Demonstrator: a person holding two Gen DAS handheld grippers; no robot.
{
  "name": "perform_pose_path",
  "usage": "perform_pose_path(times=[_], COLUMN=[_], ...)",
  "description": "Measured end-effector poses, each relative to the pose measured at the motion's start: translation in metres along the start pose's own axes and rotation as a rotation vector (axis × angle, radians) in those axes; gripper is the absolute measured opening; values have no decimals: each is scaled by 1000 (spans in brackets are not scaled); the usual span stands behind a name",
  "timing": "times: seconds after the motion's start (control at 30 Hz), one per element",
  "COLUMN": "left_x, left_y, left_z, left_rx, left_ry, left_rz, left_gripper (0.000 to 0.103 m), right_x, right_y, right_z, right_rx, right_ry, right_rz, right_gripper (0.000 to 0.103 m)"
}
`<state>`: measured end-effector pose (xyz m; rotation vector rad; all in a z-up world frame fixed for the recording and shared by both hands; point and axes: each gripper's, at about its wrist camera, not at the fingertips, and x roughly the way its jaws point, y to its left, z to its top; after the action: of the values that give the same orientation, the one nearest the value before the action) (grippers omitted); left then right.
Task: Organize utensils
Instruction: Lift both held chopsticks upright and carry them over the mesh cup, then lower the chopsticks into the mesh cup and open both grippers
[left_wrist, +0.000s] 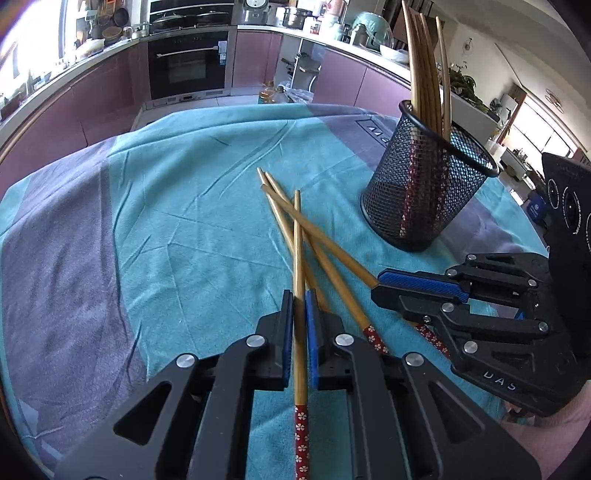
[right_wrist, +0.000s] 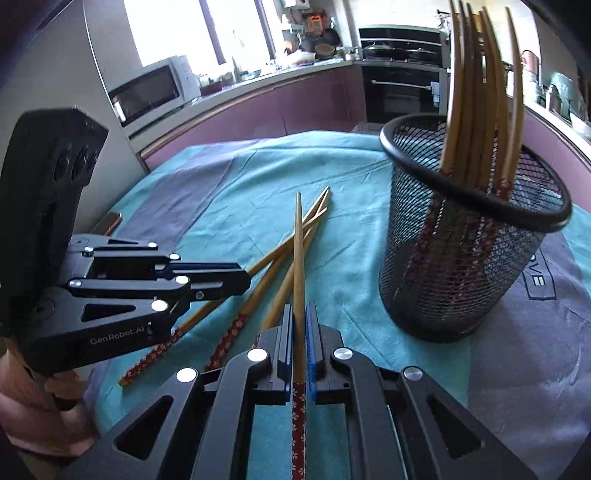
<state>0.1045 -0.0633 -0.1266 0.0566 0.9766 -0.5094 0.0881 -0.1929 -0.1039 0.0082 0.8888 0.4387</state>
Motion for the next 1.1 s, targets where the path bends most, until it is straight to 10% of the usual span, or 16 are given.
perform_pose_path(times=[0.47, 1.1], left_x=[-1, -130], left_y=[3, -52], left_z=[8, 109], left_rx=[-13, 21], left_ry=[-6, -489], left_rz=[-39, -253], left_gripper=[7, 7], right_x=[-9, -131], right_y=[4, -51], right_z=[11, 70], right_rx=[0, 86], right_ry=[-53, -578], right_rz=[42, -50], right_gripper=[6, 6])
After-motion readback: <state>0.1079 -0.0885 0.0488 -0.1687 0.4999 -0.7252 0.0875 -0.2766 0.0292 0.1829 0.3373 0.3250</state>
